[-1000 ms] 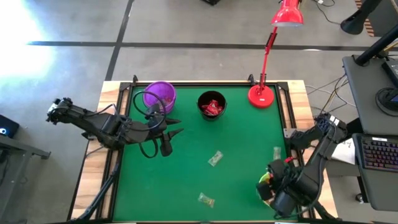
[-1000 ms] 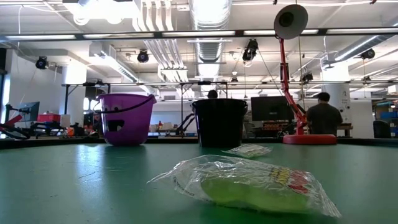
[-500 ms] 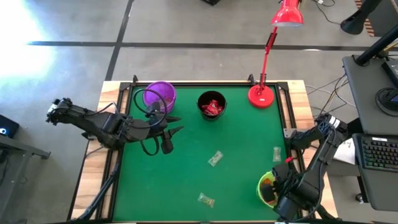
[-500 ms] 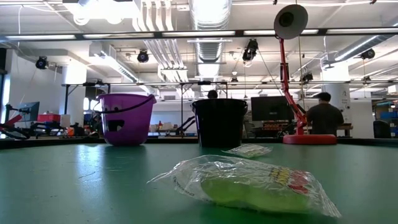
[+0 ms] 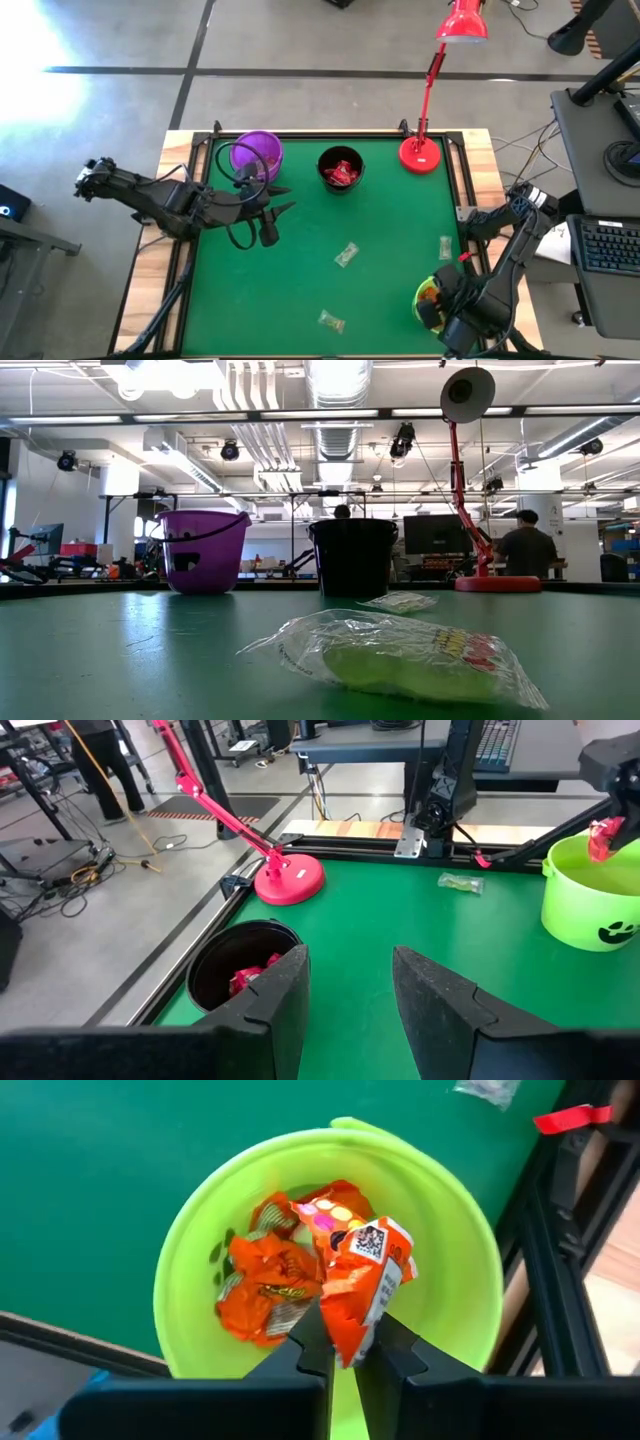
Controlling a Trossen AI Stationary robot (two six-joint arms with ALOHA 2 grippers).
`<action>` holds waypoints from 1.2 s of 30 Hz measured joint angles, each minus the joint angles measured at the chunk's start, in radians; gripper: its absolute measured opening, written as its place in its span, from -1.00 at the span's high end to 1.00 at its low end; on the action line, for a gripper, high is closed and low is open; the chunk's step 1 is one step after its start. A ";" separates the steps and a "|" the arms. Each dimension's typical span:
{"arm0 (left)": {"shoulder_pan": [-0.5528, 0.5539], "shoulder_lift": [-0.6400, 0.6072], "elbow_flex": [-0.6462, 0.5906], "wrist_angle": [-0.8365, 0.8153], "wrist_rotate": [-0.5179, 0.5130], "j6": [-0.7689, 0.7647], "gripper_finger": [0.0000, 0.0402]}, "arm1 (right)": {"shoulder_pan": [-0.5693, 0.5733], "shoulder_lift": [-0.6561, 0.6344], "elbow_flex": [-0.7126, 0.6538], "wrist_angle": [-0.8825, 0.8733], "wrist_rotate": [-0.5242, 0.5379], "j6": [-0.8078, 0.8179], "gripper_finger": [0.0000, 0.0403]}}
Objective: Sort candy
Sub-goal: Put the orange chocolate into the green bucket, then put the green gummy into the violet bucket
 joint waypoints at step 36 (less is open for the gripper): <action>0.131 -0.033 0.118 -0.470 -0.110 -0.009 0.35 | -0.260 -0.242 -0.297 -0.067 0.038 0.063 0.29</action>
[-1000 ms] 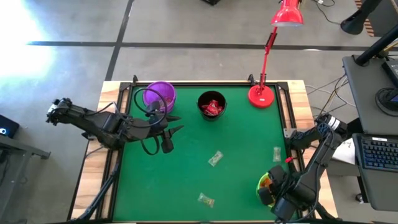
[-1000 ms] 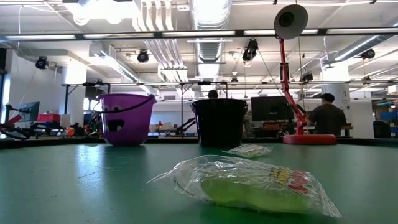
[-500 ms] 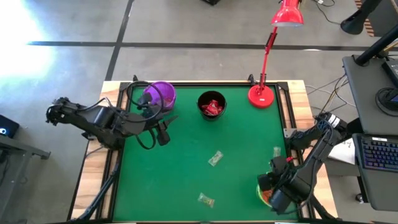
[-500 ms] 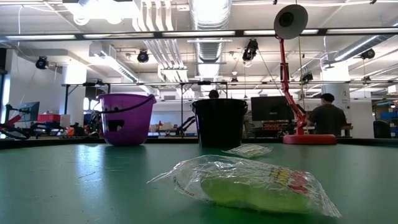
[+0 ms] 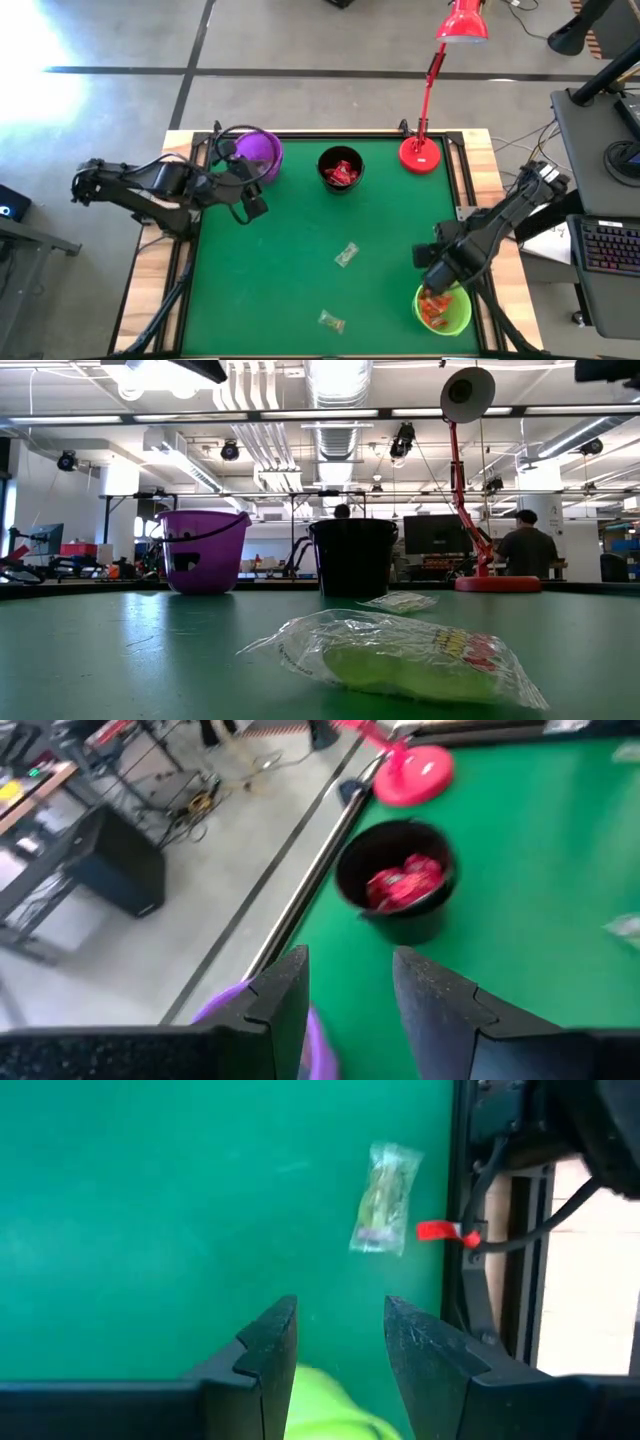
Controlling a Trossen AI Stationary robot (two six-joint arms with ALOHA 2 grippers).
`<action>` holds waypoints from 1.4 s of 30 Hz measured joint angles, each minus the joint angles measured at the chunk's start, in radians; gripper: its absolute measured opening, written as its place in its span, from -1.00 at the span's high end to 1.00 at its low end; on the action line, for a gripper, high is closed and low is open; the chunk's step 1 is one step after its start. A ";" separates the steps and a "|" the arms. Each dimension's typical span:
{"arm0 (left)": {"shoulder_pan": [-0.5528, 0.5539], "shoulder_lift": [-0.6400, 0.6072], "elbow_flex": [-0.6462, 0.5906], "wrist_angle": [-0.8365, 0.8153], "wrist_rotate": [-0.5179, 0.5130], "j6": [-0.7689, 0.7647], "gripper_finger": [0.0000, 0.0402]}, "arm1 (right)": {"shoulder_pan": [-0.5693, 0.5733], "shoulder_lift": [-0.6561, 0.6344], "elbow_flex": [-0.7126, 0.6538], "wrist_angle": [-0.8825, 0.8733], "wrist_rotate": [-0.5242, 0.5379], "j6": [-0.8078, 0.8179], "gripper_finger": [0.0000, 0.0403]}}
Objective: Sort candy
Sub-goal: Put the green gummy into the violet bucket
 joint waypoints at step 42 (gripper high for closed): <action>0.541 0.075 -0.075 0.202 0.293 0.188 0.35 | -0.245 -0.198 -0.696 0.573 -0.189 0.000 0.27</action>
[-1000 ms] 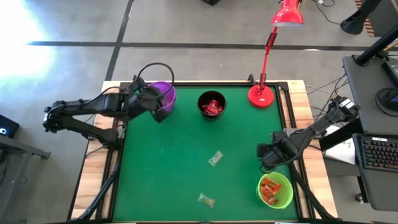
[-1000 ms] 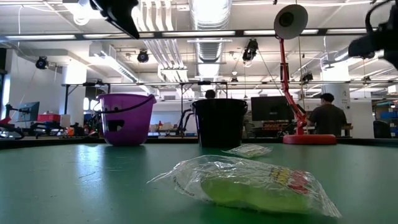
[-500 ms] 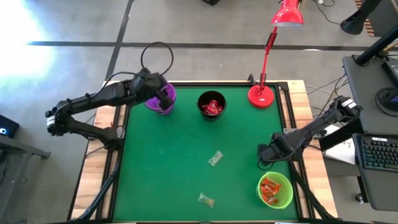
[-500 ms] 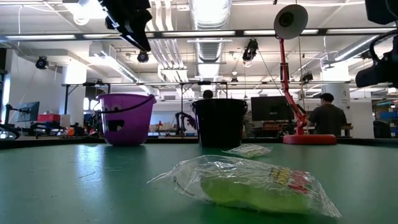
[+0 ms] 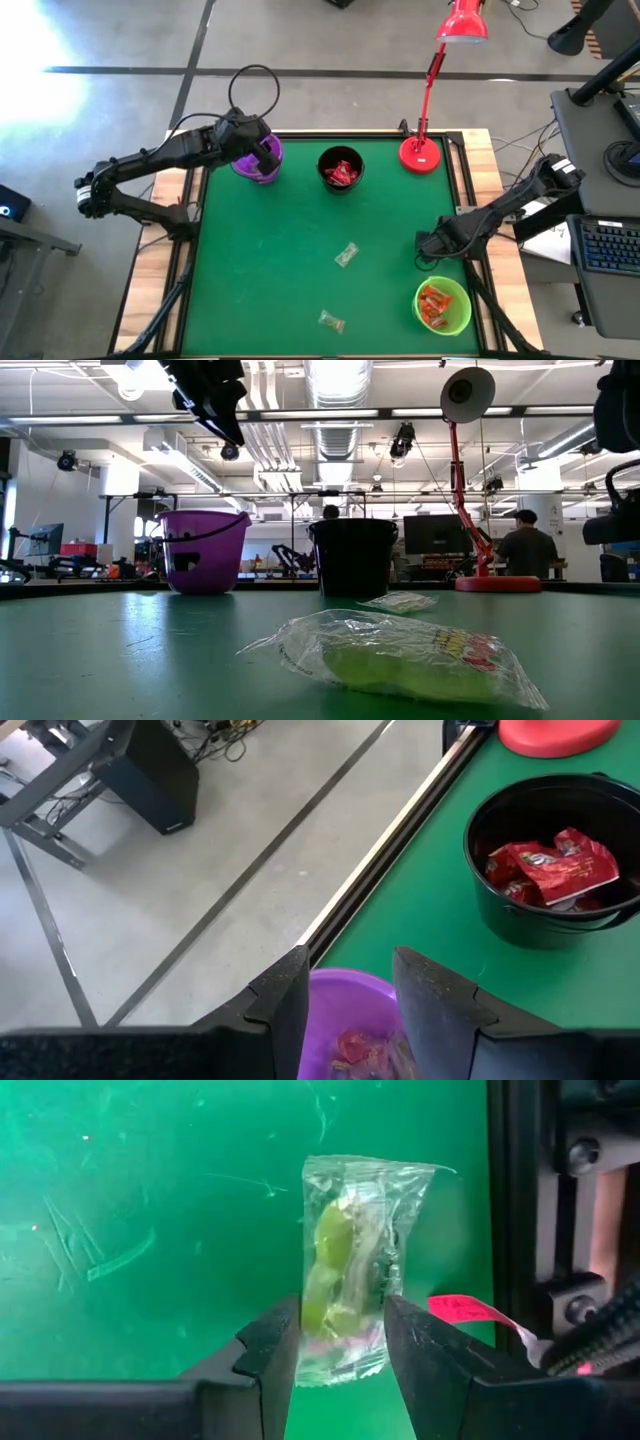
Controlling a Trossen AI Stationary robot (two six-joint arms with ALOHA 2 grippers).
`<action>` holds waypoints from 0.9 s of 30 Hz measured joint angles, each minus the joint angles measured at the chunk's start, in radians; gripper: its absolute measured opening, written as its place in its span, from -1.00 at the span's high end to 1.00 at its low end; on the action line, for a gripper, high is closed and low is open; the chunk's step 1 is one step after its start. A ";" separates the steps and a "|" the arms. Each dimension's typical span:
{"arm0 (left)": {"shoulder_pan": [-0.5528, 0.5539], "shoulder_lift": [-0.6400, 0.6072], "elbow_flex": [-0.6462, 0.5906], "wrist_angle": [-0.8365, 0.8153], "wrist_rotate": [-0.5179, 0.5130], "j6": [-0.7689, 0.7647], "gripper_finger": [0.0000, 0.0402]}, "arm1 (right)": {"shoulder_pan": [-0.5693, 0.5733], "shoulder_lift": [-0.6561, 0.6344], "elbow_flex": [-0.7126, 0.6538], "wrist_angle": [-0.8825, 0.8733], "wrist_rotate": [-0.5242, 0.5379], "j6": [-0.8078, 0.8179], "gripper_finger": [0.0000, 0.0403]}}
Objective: Sort candy
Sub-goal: Put the green gummy into the violet bucket
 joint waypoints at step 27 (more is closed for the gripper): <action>0.002 0.000 0.000 0.004 0.298 0.055 0.35 | 0.001 -0.005 0.092 -0.017 0.127 -0.095 0.94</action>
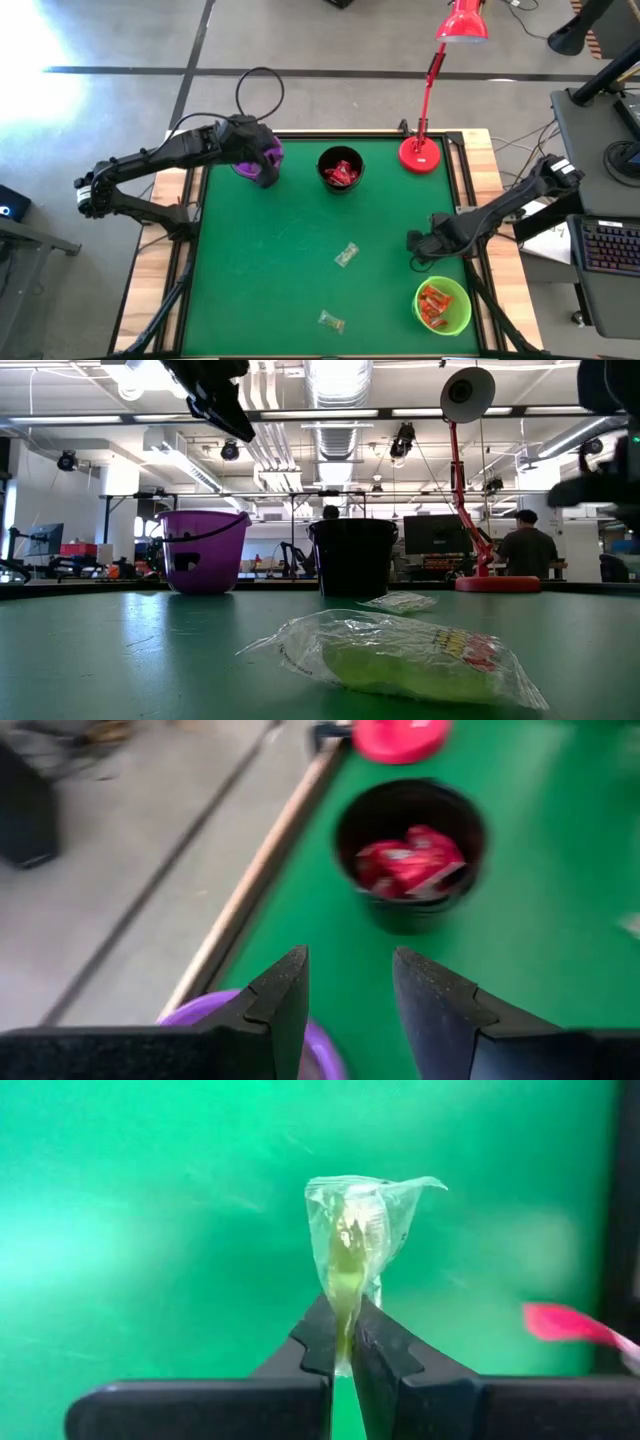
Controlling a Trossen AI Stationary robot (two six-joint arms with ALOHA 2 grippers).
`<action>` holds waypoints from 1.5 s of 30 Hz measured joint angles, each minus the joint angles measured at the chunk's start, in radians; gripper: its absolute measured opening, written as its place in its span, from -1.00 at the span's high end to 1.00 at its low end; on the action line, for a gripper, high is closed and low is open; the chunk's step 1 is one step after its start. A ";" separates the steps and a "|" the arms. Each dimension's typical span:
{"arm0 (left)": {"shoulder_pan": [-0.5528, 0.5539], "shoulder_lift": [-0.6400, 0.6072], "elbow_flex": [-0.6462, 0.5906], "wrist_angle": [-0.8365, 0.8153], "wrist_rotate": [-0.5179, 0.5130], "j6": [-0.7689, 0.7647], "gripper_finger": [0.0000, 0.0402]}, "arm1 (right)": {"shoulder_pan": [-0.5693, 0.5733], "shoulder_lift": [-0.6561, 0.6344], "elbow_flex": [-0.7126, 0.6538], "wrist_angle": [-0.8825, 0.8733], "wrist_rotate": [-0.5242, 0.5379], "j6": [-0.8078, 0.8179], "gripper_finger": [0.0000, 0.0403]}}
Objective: Sort candy
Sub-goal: Put the green gummy into the violet bucket
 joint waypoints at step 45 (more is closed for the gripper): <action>0.009 0.178 0.001 0.539 1.007 -0.372 0.35 | -0.261 0.290 0.855 0.453 0.571 -1.410 0.94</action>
